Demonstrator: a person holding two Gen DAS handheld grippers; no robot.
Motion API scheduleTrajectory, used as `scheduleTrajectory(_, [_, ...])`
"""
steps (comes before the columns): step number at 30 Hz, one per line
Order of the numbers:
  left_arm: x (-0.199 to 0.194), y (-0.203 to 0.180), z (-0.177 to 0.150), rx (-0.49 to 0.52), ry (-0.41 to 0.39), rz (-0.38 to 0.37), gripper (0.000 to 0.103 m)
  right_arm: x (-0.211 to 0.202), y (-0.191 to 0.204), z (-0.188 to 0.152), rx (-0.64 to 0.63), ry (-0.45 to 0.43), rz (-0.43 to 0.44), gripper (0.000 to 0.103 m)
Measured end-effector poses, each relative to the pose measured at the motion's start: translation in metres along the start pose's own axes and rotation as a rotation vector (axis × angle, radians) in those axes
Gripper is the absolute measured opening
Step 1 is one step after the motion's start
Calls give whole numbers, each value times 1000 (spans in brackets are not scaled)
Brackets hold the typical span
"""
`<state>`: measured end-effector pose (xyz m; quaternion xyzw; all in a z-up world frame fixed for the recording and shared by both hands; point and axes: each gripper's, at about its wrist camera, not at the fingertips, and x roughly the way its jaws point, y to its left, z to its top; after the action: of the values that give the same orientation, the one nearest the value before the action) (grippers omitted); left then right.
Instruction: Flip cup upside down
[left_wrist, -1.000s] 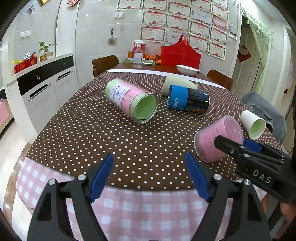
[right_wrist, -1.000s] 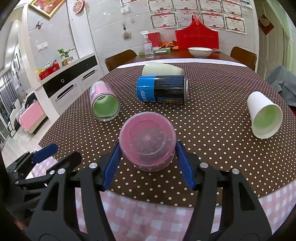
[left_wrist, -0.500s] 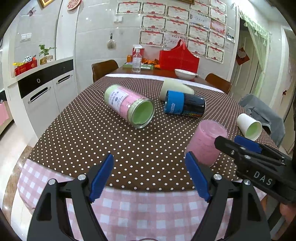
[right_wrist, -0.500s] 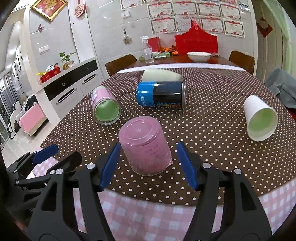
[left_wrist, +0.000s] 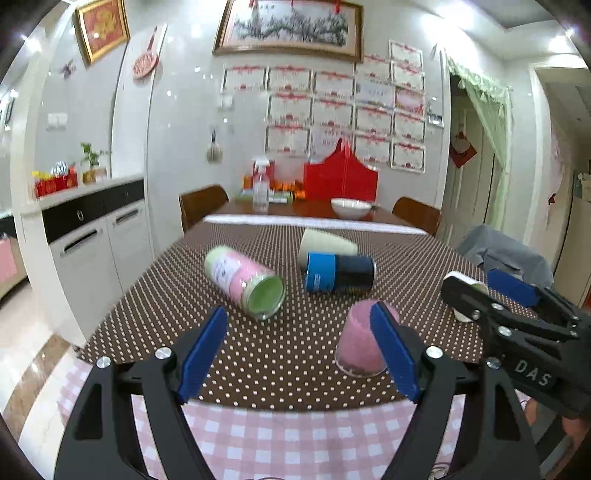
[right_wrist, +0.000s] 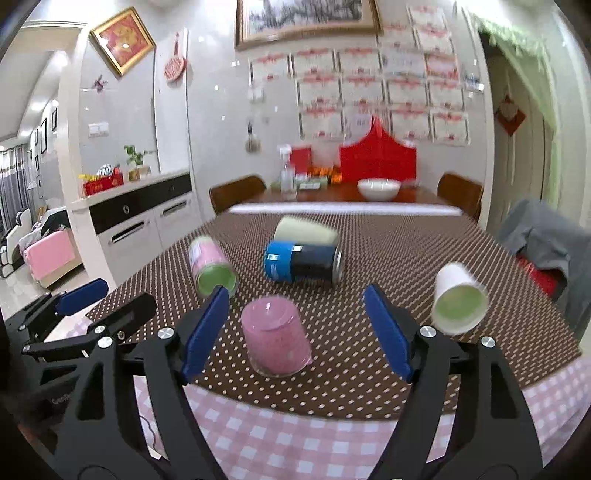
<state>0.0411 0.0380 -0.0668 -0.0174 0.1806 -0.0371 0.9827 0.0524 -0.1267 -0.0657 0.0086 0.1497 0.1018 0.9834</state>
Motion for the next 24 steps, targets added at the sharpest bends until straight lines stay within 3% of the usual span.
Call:
scheduleTrajectory(12, [-38, -20, 15, 59, -149, 49, 79, -41, -2, 6, -62, -165, -37, 85])
scheduleTrajectory(24, [-50, -33, 18, 87, -237, 86, 81, -54, -5, 1, -63, -218, -61, 88])
